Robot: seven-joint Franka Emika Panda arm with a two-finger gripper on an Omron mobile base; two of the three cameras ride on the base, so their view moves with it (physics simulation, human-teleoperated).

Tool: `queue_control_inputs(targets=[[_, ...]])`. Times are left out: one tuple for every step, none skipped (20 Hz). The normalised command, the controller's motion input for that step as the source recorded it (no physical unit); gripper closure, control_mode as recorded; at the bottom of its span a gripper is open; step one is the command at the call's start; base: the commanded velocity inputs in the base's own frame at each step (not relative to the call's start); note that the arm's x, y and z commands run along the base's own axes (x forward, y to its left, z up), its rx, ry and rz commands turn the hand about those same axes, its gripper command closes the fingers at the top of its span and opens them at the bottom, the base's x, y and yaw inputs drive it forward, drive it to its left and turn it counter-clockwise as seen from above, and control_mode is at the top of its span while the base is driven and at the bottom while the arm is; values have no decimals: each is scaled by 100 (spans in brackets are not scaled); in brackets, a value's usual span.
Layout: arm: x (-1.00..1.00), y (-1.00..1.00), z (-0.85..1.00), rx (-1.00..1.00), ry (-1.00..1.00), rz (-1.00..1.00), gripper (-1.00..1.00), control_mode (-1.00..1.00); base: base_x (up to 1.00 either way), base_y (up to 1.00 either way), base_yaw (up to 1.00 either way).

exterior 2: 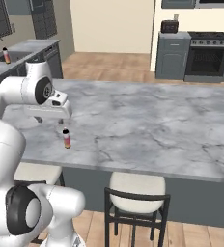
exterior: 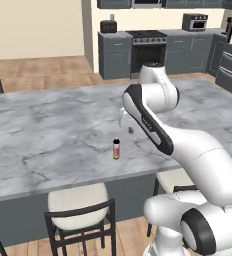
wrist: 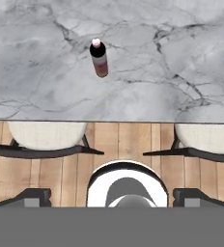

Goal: Place the large bottle from the dining counter next to the other large bottle outside the sink, and place the small bottle from the dining counter next to the other small bottle inside the sink.

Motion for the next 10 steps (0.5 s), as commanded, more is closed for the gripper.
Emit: queue_control_inputs(targets=[[2,0,0,0,0,-10,-100,-100,0,0,0],[3,0,0,0,0,-10,-100,-100,0,0,0],[0,6,0,0,0,-5,-100,-100,0,0,0],[5,11,0,0,0,-2,-100,-100,0,0,0],[16,11,0,0,0,0,-100,-100,0,0,0],[24,12,0,0,0,0,-100,-100,0,0,0],[24,11,0,0,0,0,-100,-100,0,0,0],[26,14,0,0,-1,0,-100,-100,0,0,0],[24,15,0,0,0,0,-100,-100,0,0,0],[29,15,-1,0,-1,0,-100,-100,0,0,0]])
